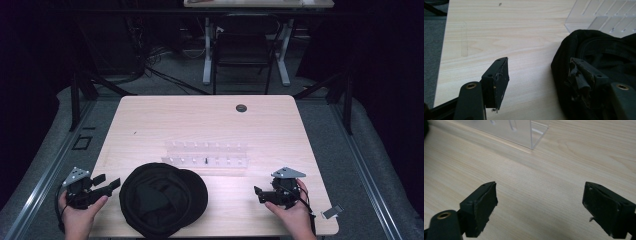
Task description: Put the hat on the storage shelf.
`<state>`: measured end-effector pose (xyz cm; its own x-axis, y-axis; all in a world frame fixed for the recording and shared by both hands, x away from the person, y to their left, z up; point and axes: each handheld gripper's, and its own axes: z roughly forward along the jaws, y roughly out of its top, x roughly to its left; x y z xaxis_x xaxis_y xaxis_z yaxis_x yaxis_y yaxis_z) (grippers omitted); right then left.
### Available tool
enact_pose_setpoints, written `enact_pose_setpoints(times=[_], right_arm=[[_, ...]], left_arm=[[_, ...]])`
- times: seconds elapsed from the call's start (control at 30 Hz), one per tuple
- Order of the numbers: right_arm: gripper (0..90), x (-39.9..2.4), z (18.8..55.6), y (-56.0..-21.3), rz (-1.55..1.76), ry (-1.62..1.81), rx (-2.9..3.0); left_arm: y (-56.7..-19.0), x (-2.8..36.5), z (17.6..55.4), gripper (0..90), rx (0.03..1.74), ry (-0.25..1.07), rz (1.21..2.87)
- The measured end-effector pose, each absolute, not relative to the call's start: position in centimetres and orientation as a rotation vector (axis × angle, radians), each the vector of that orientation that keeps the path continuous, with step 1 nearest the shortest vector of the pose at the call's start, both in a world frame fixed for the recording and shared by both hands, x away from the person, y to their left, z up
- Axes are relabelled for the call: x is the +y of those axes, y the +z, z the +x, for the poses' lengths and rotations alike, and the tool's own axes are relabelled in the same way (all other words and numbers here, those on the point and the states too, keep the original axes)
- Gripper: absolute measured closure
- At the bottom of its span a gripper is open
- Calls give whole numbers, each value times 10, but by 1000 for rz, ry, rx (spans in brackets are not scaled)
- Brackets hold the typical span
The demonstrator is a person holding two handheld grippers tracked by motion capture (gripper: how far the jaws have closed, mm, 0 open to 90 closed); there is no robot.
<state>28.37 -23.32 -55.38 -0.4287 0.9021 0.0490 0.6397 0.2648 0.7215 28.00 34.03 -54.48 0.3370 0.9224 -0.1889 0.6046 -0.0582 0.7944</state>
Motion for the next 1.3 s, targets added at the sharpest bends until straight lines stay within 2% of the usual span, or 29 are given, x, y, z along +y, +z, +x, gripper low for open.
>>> enact_pose_setpoints(times=[0.1, 0.13, 0.2, 0.23, 0.27, 0.3, 0.33, 0.4, 0.47, 0.5, 0.57, 0.8, 0.93, 1.17, 1.2, 1.3], right_arm=[[94, -234, 283, -555, 1402, 988, 2170], [96, -232, 283, -555, 1393, 962, 2174], [112, -231, 283, -556, 1388, 957, 2177], [170, -230, 282, -556, 1360, 922, 2169], [170, -230, 282, -556, 1360, 922, 2169], [231, -229, 283, -556, 1359, 899, 2162], [231, -229, 283, -556, 1359, 899, 2162], [313, -230, 284, -554, 1356, 889, 2137], [336, -230, 283, -553, 1342, 893, 2130], [390, -230, 280, -549, 1323, 884, 2121], [422, -228, 276, -547, 1281, 859, 2099], [478, -224, 271, -546, 1195, 847, 2123], [488, -222, 271, -547, 1192, 833, 2133], [516, -219, 269, -547, 1188, 855, 2132], [516, -219, 268, -547, 1170, 842, 2145], [518, -219, 268, -547, 1170, 847, 2155]], left_arm=[[-546, 338, 283, 334, 1362, 457, 1785], [-546, 337, 282, 395, 1369, 483, 1785], [-546, 337, 282, 430, 1364, 491, 1781], [-547, 336, 282, 446, 1385, 499, 1789], [-547, 336, 282, 456, 1385, 499, 1789], [-547, 336, 282, 458, 1411, 505, 1807], [-547, 336, 282, 461, 1411, 505, 1807], [-546, 337, 280, 486, 1429, 510, 1799], [-545, 337, 280, 490, 1433, 507, 1787], [-542, 338, 279, 491, 1437, 485, 1779], [-539, 338, 279, 487, 1430, 488, 1800], [-534, 336, 280, 482, 1447, 445, 1828], [-530, 332, 279, 512, 1431, 457, 1868], [-514, 328, 279, 535, 1399, 363, 1948], [-508, 328, 279, 534, 1404, 296, 1960], [-503, 330, 279, 540, 1412, 235, 1949]])
